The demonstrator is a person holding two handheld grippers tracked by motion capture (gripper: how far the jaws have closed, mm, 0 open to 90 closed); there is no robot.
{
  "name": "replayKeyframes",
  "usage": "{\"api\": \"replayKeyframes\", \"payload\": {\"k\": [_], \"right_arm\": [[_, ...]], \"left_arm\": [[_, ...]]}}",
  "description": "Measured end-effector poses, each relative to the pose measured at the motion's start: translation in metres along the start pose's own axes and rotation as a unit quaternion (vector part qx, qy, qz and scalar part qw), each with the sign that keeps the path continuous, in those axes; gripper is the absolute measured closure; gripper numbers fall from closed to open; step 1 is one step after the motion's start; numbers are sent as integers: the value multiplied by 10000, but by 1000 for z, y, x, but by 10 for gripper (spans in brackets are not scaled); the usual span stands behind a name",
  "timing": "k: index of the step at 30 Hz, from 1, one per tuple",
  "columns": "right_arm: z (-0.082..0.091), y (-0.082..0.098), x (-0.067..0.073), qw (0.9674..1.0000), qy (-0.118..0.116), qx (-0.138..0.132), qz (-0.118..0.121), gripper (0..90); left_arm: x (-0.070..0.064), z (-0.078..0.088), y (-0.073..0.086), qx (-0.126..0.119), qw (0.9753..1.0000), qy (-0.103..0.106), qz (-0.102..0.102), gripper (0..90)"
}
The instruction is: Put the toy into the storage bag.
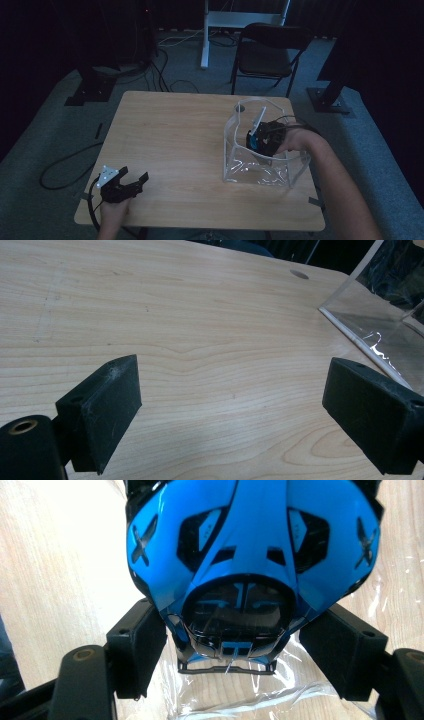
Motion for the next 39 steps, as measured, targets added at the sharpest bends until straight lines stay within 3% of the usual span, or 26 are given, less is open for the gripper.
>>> {"api": "replayKeyframes", "payload": {"k": [4, 11, 25, 29, 39], "right_arm": [[-6, -1, 2, 9998, 77, 123, 154, 263], [-14, -1, 4, 9996, 83, 199, 182, 263], [-34, 8, 4, 9986, -110, 514, 104, 263], [-42, 10, 3, 9970, -185, 746, 56, 263], [-59, 14, 1, 9940, -331, 1038, -27, 263]], "left_arm": [[0, 0, 0, -11, 10000, 1, -4, 92], [0, 0, -1, -20, 10000, -1, -8, 92], [-1, 1, -1, -28, 10000, 14, -16, 93], [-2, 0, -1, -21, 10000, 24, -14, 92], [-1, 1, -1, -21, 10000, 27, -31, 92]]}}
Point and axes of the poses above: each handheld gripper's, and its own axes: z roughly backward along the jaws, y roughly out of its underside, x roughly to its left, the point moved 3 cm from there along -z, roughly forward along the jaws, and after that the axes turned 13 degrees about -x, right-handed, at the moved point
